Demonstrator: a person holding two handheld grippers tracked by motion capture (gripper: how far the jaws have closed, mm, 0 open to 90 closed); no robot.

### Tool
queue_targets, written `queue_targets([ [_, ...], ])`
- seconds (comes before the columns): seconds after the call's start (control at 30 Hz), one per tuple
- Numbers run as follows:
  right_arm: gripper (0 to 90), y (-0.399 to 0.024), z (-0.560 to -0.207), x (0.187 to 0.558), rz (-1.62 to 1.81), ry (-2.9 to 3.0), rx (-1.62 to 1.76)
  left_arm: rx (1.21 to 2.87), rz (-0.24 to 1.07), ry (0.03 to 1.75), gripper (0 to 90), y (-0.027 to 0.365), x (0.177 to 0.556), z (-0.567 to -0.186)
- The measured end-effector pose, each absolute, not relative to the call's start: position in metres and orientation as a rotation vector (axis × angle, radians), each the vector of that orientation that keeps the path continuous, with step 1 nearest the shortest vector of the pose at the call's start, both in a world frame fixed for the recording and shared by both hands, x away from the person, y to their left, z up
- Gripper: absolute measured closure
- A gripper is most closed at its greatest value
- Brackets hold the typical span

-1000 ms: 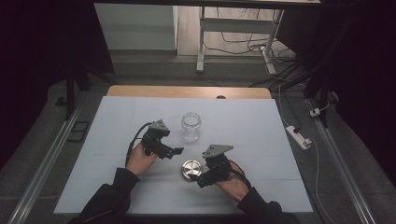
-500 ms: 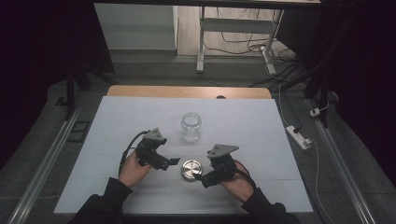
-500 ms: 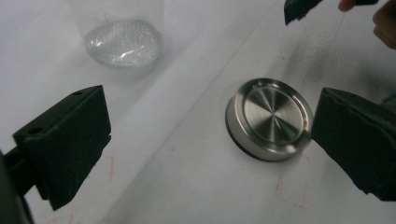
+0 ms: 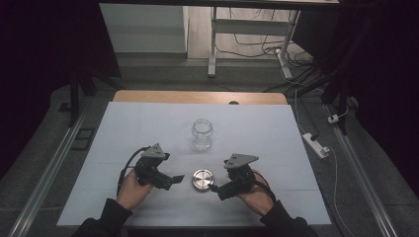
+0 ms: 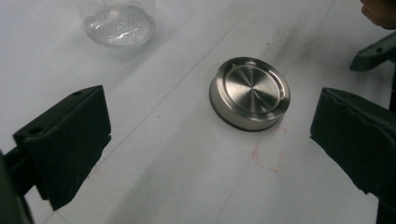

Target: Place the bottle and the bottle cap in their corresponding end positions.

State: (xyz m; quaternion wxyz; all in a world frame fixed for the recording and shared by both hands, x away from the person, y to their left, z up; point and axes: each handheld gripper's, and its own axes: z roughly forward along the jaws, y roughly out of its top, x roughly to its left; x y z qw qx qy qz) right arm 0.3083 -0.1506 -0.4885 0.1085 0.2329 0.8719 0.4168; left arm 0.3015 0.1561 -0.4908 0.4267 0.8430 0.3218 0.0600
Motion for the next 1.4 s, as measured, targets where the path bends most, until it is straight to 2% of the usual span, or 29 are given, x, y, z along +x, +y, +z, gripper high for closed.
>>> queue_targets([
  [1.4, 0.0, -0.244, -0.49, 0.285, 1.156, 2.419, 0.935, 1.972, 0.208, 1.059, 0.0, 0.252, 0.222, -0.508],
])
